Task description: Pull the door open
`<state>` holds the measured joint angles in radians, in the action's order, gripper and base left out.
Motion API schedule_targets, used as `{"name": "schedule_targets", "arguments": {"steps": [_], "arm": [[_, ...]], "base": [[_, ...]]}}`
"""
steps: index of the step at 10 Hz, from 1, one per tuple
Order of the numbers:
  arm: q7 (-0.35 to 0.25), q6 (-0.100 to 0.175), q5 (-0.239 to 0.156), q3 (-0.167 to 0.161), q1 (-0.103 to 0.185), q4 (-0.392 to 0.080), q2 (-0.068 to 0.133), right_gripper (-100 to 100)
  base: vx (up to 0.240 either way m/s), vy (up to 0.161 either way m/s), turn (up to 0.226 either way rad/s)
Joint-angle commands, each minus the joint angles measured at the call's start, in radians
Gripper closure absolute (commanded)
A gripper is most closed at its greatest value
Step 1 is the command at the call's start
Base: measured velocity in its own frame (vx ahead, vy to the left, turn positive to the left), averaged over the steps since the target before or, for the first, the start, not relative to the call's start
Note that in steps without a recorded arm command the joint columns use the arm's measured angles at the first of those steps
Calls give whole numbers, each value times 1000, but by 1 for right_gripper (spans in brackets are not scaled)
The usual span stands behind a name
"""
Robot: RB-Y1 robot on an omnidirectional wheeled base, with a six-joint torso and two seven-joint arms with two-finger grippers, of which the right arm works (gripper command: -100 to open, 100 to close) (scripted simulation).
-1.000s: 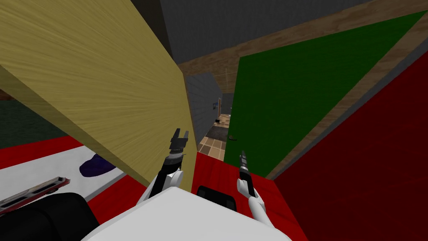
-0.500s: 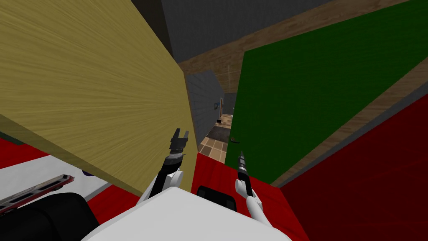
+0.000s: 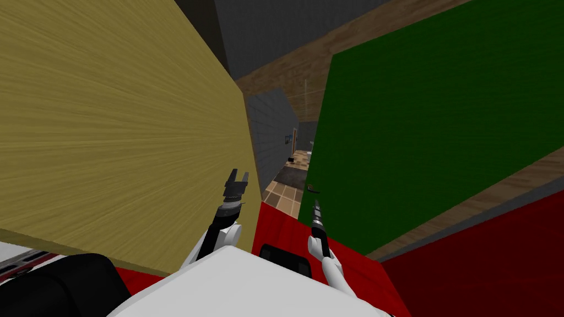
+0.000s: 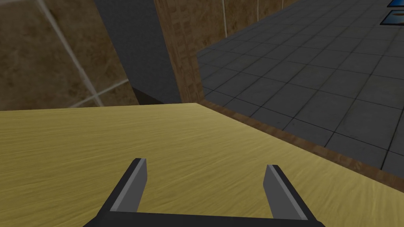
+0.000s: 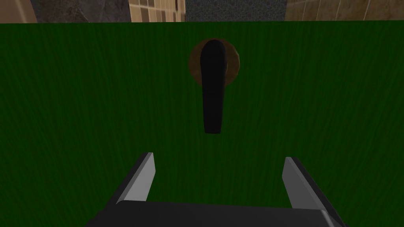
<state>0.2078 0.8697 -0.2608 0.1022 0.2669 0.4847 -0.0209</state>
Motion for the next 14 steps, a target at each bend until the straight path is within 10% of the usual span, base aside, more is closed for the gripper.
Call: {"name": "schedule_targets", "arguments": {"steps": [1,7,9,14], "arm": [[0,6,-7,1,2,4,21,-100],[-3,16,-20,4,4,10,60,-100],[-10,26,-35,7,6,15,103,-100],[-36,14,-24,11,1,4,90,-100]], "base": [[-102,-37,-158],[-88,-12,-61],[-46,2,-89],[106,-7,130]]}}
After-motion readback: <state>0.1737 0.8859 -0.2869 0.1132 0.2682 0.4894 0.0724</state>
